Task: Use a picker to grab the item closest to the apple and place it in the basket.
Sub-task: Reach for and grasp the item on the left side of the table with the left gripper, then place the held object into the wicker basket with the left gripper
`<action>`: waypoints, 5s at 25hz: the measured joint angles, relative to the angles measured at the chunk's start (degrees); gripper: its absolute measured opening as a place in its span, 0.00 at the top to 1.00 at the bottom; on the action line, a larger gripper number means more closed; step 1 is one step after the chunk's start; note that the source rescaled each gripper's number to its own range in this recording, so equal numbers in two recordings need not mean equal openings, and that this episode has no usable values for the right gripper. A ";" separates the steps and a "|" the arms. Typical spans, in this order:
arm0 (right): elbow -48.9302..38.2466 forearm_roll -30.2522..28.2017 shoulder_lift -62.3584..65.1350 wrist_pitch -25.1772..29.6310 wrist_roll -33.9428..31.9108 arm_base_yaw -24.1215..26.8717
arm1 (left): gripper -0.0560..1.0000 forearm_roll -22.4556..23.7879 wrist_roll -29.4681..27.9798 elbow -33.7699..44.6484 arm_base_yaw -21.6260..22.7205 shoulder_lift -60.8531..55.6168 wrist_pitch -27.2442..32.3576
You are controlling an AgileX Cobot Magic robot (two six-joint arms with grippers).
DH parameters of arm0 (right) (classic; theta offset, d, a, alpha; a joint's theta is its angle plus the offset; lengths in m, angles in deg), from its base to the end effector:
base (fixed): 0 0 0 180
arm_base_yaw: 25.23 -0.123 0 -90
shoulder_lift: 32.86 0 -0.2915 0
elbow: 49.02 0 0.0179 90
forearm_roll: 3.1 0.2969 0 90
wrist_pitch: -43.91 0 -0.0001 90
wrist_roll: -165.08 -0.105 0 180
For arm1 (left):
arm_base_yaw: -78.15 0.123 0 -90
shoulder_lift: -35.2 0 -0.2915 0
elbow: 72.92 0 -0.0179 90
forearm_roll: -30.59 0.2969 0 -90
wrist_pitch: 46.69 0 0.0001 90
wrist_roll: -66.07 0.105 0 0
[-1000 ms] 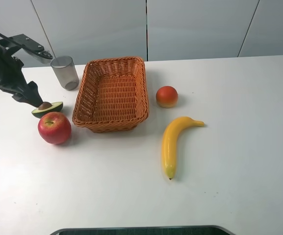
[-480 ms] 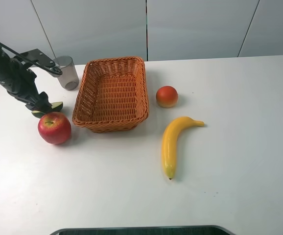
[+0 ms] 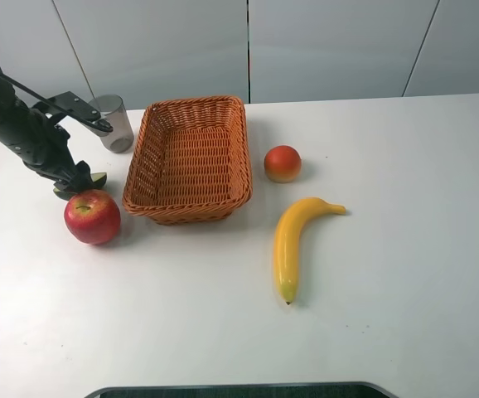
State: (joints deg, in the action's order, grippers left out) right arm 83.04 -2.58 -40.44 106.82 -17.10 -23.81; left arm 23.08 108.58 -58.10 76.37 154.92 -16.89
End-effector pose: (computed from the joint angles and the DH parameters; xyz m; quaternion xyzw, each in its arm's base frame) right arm 0.0380 -0.0001 0.2942 0.0267 0.8587 0.0079 0.5118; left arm 0.3968 -0.0192 0.0799 0.3246 0.9352 0.0098 0.1414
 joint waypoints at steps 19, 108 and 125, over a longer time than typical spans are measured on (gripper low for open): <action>0.00 0.00 0.00 0.00 0.00 0.00 | 0.01 -2.54 -0.26 0.00 0.00 2.77 -4.05; 0.00 0.00 0.00 0.00 0.00 0.00 | 0.94 -12.36 -12.06 -0.03 -17.93 -21.40 1.71; 0.00 0.00 0.00 0.00 0.00 0.00 | 0.94 -12.23 -18.30 -0.03 -23.89 -7.57 -17.29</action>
State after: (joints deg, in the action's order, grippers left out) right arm 83.04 -2.58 -40.44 106.82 -17.10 -23.81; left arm 10.85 90.28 -58.13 52.47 147.35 -34.18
